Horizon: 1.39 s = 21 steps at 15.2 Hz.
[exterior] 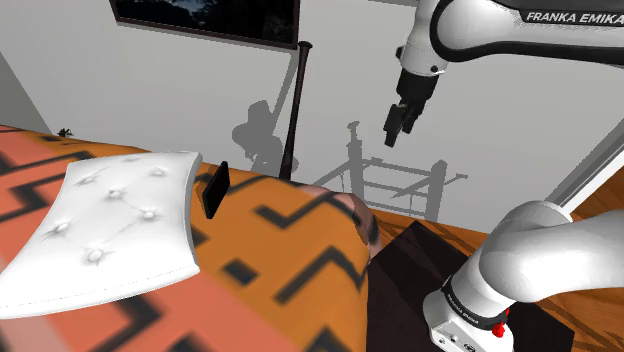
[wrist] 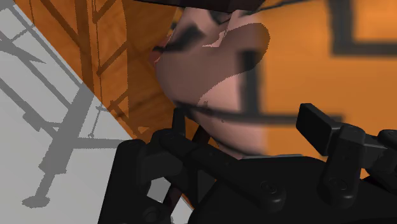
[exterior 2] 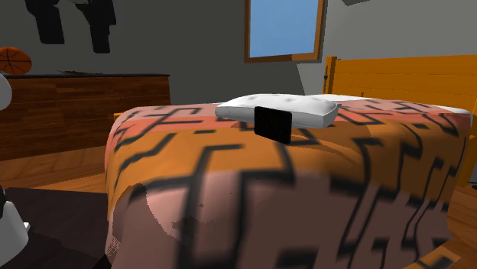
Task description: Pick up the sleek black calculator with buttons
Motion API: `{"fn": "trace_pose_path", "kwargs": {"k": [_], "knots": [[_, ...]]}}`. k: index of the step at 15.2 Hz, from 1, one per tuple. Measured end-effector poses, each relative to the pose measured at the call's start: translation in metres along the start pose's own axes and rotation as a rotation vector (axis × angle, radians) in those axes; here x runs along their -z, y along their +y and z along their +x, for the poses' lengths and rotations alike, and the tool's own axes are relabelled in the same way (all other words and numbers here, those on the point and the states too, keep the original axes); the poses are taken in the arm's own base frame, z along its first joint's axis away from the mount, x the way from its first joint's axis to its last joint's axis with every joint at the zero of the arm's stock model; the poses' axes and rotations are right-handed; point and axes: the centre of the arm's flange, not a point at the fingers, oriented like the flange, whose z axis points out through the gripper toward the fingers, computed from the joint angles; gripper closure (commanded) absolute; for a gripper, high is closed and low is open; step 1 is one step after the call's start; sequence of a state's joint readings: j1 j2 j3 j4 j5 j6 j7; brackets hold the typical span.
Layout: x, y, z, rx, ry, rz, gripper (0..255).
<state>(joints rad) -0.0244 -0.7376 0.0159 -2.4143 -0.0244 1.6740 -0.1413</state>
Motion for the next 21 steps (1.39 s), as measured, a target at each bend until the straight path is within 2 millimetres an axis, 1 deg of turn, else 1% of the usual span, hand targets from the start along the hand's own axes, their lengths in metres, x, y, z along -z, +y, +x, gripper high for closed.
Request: {"fn": "trace_pose_path", "kwargs": {"k": [1,3,5,7,8,9,11,15,17,20,21], "knots": [[0.000,0.000,0.000,0.000,0.000,0.000,0],[-0.003,-0.014,0.006,-0.028,0.001,0.001,0],[-0.010,-0.033,0.013,-0.073,0.001,0.003,0],[-0.018,-0.059,0.025,-0.122,0.002,0.005,0],[-0.022,-0.068,0.030,-0.148,0.002,0.006,0],[-0.023,-0.079,0.039,-0.172,0.003,0.008,0],[-0.030,-0.103,0.050,-0.222,0.004,0.010,0],[-0.043,-0.142,0.075,-0.324,0.005,0.014,0],[-0.048,-0.164,0.092,-0.374,0.007,0.016,0],[-0.055,-0.190,0.120,-0.450,0.009,0.020,0],[-0.061,-0.197,0.128,-0.475,0.008,0.021,0]]}}
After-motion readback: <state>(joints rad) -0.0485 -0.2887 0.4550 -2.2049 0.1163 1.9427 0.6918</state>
